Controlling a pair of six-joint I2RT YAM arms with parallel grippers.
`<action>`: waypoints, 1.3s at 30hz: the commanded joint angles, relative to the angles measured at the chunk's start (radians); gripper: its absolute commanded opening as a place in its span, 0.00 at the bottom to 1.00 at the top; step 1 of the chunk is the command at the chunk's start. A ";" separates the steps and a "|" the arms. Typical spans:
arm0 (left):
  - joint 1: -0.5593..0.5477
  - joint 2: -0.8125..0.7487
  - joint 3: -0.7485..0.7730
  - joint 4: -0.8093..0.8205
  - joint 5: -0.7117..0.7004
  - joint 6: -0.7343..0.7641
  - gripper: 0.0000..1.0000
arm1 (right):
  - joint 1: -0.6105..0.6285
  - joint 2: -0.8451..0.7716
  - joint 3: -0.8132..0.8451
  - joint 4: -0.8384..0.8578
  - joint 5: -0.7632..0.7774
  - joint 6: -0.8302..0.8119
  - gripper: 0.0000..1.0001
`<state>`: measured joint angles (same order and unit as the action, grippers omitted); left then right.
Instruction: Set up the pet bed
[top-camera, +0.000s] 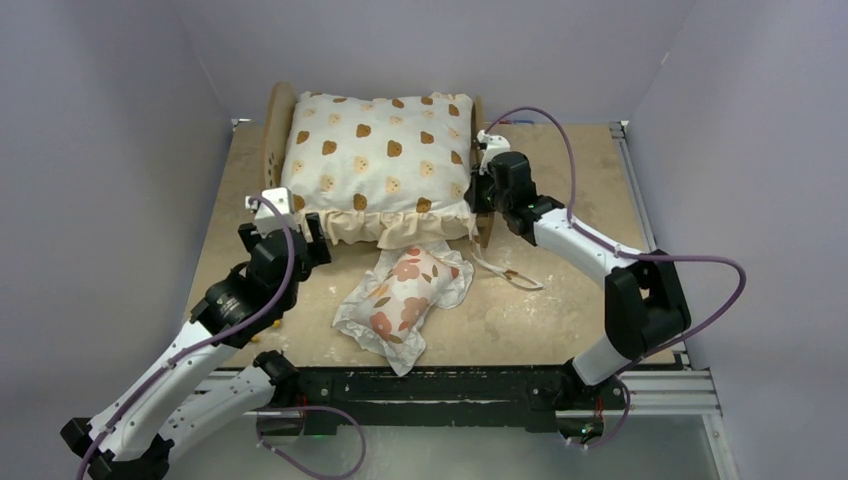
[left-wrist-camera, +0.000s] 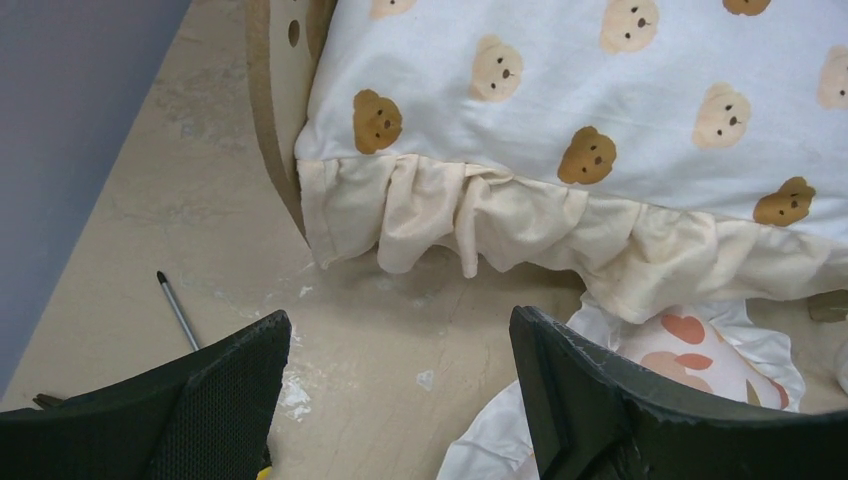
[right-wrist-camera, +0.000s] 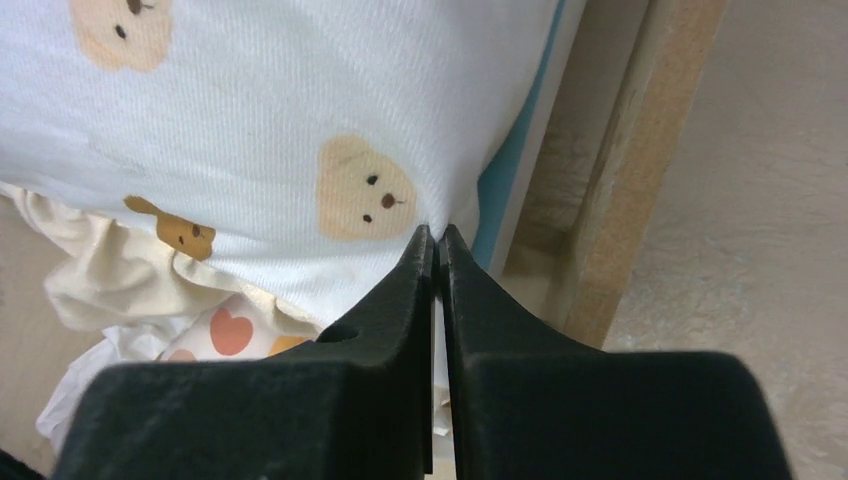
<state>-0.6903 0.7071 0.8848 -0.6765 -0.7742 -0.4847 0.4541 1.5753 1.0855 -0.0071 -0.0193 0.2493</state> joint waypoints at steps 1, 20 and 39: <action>0.019 -0.013 -0.004 0.010 -0.013 0.020 0.80 | 0.001 -0.031 0.075 -0.024 0.139 -0.026 0.00; 0.094 0.032 -0.012 0.018 0.034 0.009 0.80 | 0.003 -0.065 0.042 -0.012 0.178 -0.039 0.05; 0.360 0.417 0.011 0.276 0.268 -0.135 0.63 | -0.016 -0.117 0.098 -0.035 0.194 0.000 0.59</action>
<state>-0.3401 1.0908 0.8787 -0.5369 -0.5198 -0.5526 0.4454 1.4406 1.1576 -0.0814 0.1509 0.2451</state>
